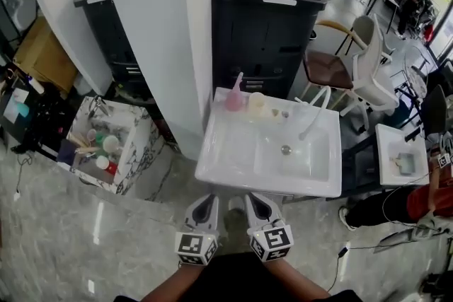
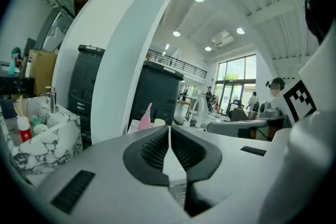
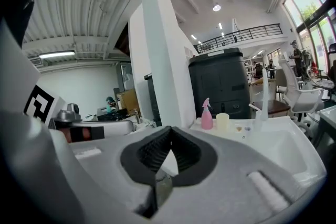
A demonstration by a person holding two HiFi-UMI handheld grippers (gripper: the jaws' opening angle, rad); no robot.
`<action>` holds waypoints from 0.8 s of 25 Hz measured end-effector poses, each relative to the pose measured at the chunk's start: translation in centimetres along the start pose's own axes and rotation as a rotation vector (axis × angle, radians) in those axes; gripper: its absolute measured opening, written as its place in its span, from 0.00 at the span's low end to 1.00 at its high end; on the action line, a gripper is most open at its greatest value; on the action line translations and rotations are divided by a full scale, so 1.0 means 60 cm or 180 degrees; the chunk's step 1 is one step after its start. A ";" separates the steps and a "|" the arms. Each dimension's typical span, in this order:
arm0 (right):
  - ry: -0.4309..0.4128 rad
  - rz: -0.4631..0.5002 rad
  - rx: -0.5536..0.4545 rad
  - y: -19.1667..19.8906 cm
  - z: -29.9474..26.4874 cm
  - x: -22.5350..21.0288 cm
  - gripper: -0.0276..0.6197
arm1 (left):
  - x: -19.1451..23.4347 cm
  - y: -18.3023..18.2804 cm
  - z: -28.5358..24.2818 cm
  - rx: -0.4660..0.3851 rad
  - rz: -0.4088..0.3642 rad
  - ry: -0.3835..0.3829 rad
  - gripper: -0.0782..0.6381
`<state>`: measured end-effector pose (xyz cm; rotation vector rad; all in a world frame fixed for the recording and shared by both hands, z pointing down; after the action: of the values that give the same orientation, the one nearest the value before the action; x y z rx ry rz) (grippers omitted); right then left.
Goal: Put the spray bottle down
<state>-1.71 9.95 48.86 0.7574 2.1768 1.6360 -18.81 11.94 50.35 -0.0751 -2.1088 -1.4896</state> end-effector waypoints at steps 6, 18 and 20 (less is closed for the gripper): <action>0.0101 0.0137 0.0023 0.001 0.032 0.027 0.04 | -0.021 -0.008 0.023 -0.0055 -0.0232 0.0139 0.15; 0.0318 0.0165 -0.0076 -0.028 0.034 0.012 0.04 | -0.031 -0.039 0.013 -0.0088 -0.0321 0.0307 0.15; 0.0370 0.0154 -0.0078 -0.028 0.038 0.004 0.04 | -0.028 -0.045 0.011 -0.0115 -0.0296 0.0301 0.15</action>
<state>-1.07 11.53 46.62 0.7304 2.2287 1.7689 -18.62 11.95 47.11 0.0796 -2.0349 -1.5543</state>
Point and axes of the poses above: the fingertips, and each gripper's own axes: z backward along the fingers, x to its left, y out of its underside, the point moved 8 cm from there along z, backward along the fingers, and after that the axes turned 14 degrees about z, right-handed, at the moved point
